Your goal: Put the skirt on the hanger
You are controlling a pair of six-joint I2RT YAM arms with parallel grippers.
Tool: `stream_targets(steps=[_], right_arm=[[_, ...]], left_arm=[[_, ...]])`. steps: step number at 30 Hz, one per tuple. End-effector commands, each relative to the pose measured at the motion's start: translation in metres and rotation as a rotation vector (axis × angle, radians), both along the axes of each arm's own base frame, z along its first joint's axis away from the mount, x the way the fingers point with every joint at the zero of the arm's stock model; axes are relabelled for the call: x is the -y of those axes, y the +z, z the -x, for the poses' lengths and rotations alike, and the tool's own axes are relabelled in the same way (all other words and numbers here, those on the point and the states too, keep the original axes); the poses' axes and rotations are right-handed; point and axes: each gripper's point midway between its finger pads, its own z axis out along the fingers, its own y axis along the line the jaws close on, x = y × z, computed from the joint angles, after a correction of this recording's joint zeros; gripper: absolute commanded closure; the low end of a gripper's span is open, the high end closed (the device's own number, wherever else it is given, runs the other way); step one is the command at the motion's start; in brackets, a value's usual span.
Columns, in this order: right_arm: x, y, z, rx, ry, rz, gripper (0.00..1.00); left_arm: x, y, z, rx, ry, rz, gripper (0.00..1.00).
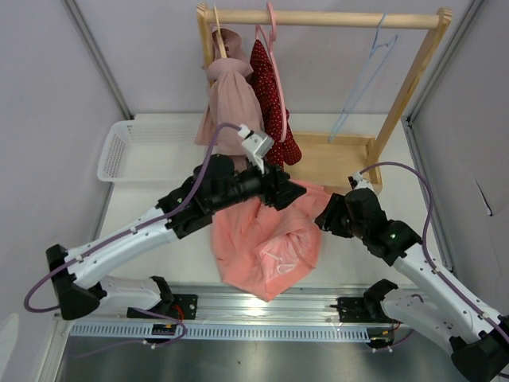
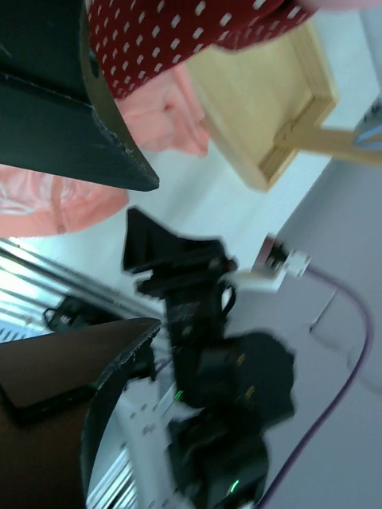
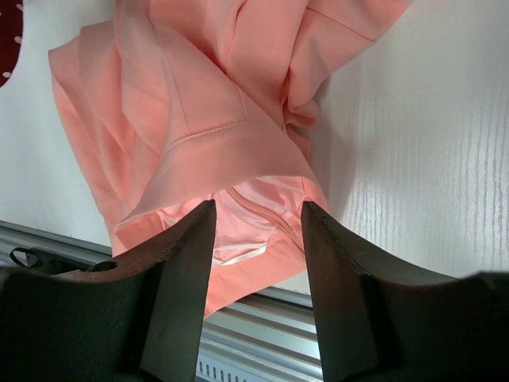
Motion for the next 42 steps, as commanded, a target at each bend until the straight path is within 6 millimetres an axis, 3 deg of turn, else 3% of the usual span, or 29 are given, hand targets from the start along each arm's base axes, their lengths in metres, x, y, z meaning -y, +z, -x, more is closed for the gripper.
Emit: stream_targets(steps=[1, 2, 4, 5, 6, 7, 9, 10, 12, 13, 14, 15, 16, 17, 20, 22, 23, 28, 30, 35, 42], right_arm=[[-0.003, 0.022, 0.0, 0.048, 0.016, -0.038, 0.47], [-0.001, 0.021, 0.001, 0.044, 0.012, -0.033, 0.47], [-0.001, 0.021, 0.003, 0.04, 0.013, -0.037, 0.47], [-0.001, 0.02, 0.004, 0.036, 0.014, -0.034, 0.47], [-0.001, 0.021, 0.005, 0.041, 0.015, -0.039, 0.48], [-0.001, 0.019, 0.007, 0.033, 0.017, -0.035, 0.48], [0.0, 0.018, 0.009, 0.032, 0.012, -0.037, 0.48], [0.001, 0.019, 0.011, 0.032, 0.013, -0.04, 0.48], [0.001, 0.018, 0.013, 0.031, 0.015, -0.042, 0.48], [0.002, 0.018, 0.015, 0.027, 0.018, -0.039, 0.48], [0.003, 0.019, 0.016, 0.029, 0.018, -0.04, 0.48], [0.003, 0.018, 0.017, 0.028, 0.018, -0.038, 0.48], [0.004, 0.02, 0.018, 0.03, 0.02, -0.039, 0.48], [0.004, 0.021, 0.018, 0.035, 0.02, -0.043, 0.48], [0.006, 0.024, 0.02, 0.042, 0.02, -0.044, 0.48], [0.006, 0.024, 0.021, 0.041, 0.023, -0.045, 0.48], [0.006, 0.024, 0.022, 0.04, 0.024, -0.046, 0.48], [0.008, 0.022, 0.024, 0.039, 0.022, -0.042, 0.48], [0.009, 0.022, 0.026, 0.041, 0.026, -0.044, 0.48], [0.01, 0.02, 0.027, 0.041, 0.024, -0.037, 0.48], [0.01, 0.02, 0.027, 0.042, 0.031, -0.033, 0.48]], left_arm=[[0.001, 0.044, -0.039, 0.106, 0.164, 0.011, 0.27], [0.013, 0.033, -0.051, 0.12, 0.176, -0.032, 0.27], [0.019, 0.067, -0.069, 0.183, 0.231, -0.009, 0.27], [0.024, 0.067, -0.078, 0.192, 0.253, -0.021, 0.27], [0.038, 0.052, -0.094, 0.188, 0.283, -0.06, 0.27], [0.041, 0.081, -0.1, 0.226, 0.302, -0.012, 0.27], [0.059, 0.079, -0.119, 0.243, 0.33, -0.031, 0.27], [0.061, 0.094, -0.125, 0.266, 0.352, -0.012, 0.27], [0.069, 0.101, -0.134, 0.283, 0.371, 0.002, 0.27], [0.079, 0.09, -0.142, 0.287, 0.375, -0.022, 0.27], [0.078, 0.108, -0.145, 0.313, 0.395, 0.012, 0.27], [0.08, 0.106, -0.151, 0.318, 0.412, 0.005, 0.27], [0.088, 0.091, -0.16, 0.322, 0.423, -0.035, 0.27], [0.087, 0.105, -0.164, 0.344, 0.445, -0.012, 0.27], [0.1, 0.094, -0.177, 0.379, 0.46, -0.045, 0.26], [0.102, 0.101, -0.183, 0.408, 0.477, -0.027, 0.26], [0.106, 0.092, -0.19, 0.407, 0.492, -0.044, 0.26], [0.107, 0.104, -0.203, 0.437, 0.532, 0.006, 0.25], [0.111, 0.1, -0.209, 0.437, 0.535, 0.003, 0.24], [0.12, 0.104, -0.218, 0.451, 0.518, 0.026, 0.24], [0.13, 0.09, -0.229, 0.452, 0.512, 0.021, 0.25]])
